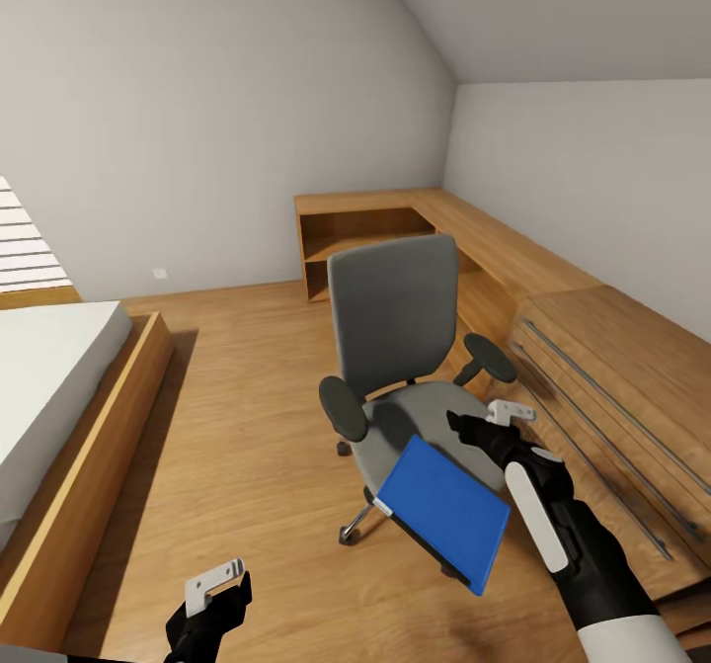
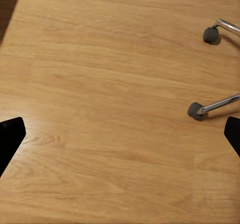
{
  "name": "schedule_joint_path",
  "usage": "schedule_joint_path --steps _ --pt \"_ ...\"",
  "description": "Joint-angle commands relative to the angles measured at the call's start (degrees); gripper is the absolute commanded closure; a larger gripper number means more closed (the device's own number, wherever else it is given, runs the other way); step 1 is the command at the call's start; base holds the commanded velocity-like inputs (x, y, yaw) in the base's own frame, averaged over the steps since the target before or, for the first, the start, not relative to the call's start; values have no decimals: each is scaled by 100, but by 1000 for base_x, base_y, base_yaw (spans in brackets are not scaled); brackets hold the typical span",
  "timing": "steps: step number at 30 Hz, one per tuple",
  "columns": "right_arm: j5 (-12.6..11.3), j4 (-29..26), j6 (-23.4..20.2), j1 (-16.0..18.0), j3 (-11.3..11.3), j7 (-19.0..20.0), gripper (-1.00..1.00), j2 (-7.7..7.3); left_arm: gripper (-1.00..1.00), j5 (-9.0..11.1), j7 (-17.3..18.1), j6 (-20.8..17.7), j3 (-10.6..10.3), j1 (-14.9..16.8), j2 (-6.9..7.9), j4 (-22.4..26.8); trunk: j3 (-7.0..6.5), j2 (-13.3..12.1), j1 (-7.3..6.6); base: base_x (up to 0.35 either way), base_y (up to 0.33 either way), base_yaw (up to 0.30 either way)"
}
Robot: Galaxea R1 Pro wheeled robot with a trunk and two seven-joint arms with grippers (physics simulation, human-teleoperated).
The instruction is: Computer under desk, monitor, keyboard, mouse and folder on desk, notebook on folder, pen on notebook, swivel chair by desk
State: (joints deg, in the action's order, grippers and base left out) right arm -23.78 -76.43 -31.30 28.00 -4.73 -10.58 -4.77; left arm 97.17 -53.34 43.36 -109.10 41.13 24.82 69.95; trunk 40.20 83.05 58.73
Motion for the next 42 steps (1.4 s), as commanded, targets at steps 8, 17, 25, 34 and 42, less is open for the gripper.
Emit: schedule_joint_path --steps 8,17,25,34,42 --pt "-153 -39 -11 4 -10 -58 -100 -15 -100 13 -2 15 -23 9 -3 -222 -8 3 0 -36 119 -96" --pt "-153 -39 1 4 -10 -58 -100 -15 -100 13 -1 15 -23 9 -4 -227 -45 3 0 -177 293 -262" --pt "-151 -39 -5 4 -11 -58 -100 -15 -100 13 -5 15 -23 9 -4 -228 -54 3 0 -239 242 -134" --pt "-268 56 29 4 5 -12 -100 -24 -100 21 -16 15 -15 9 12 -234 -54 3 0 -261 144 -3" --pt "-626 68 47 4 8 -17 -100 -34 -100 22 -22 15 -16 9 14 -268 -54 3 0 -35 7 0"
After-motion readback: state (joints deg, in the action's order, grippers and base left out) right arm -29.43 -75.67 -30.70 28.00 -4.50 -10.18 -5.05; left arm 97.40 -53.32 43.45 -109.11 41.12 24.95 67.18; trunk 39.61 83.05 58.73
